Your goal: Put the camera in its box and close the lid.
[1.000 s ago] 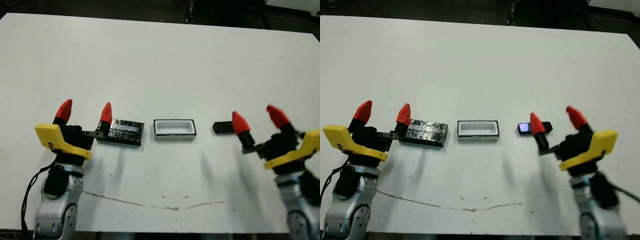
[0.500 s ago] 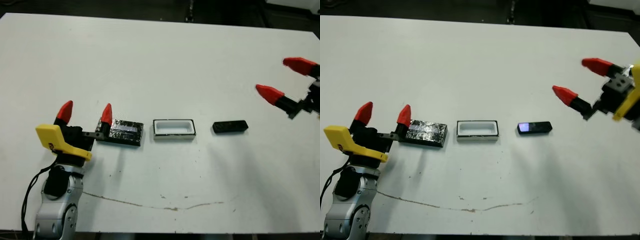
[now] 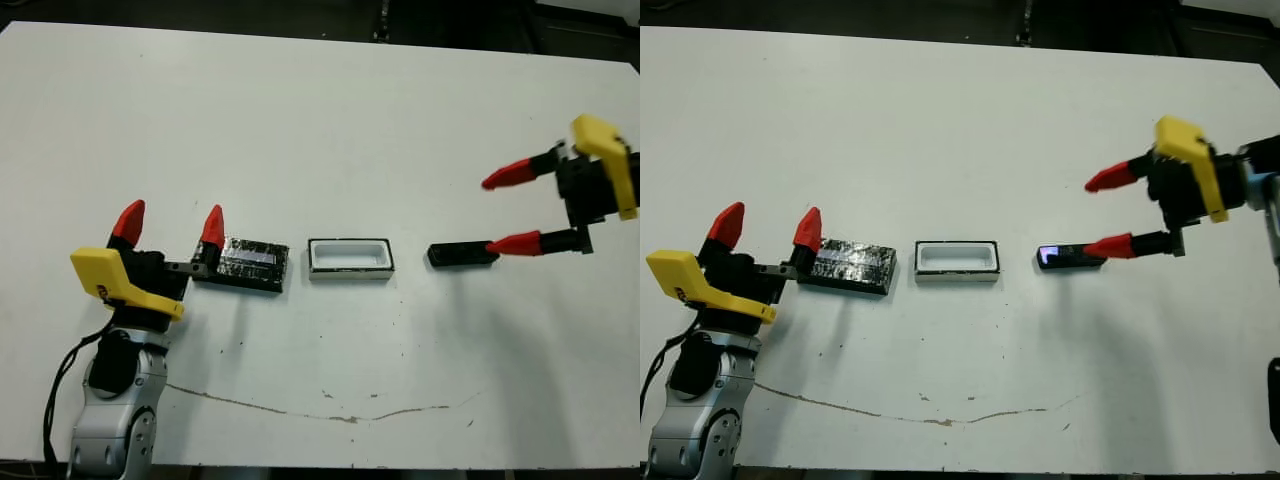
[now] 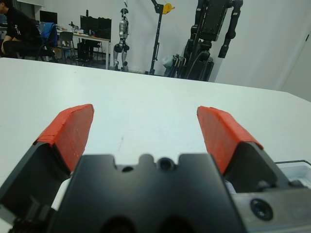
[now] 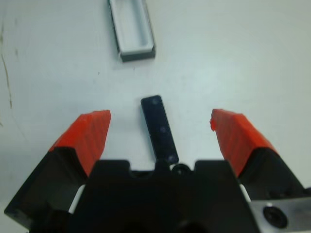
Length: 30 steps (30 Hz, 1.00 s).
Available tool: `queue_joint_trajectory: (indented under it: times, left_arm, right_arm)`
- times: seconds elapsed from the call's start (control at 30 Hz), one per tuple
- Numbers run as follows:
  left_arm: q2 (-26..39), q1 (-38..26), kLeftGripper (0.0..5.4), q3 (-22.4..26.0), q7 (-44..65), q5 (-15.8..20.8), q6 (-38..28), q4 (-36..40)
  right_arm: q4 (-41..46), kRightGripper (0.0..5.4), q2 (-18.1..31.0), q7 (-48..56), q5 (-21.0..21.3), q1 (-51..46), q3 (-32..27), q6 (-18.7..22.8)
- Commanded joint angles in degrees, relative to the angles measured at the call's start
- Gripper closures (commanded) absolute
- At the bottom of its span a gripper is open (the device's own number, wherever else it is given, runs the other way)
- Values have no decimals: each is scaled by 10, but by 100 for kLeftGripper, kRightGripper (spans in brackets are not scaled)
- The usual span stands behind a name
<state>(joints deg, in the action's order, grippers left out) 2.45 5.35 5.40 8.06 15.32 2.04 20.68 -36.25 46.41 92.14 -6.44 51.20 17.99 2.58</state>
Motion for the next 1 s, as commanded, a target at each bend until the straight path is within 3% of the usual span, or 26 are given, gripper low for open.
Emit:
queue_joint_trajectory:
  times: [0.03,0.13,0.37,1.0]
  left_arm:
    - [3,3,0,0,-2,-2,7,-1]
    - [3,4,0,-1,-4,-4,9,2]
    - [3,7,0,-1,0,-2,7,1]
    - [2,14,0,-3,-1,-6,5,0]
  right_arm:
    - [-15,3,-10,4,20,8,19,-28]
    - [-31,3,-23,3,35,12,25,-38]
    - [-29,3,-44,-10,73,5,23,-7]
    - [-54,3,-81,-48,118,-20,27,32]
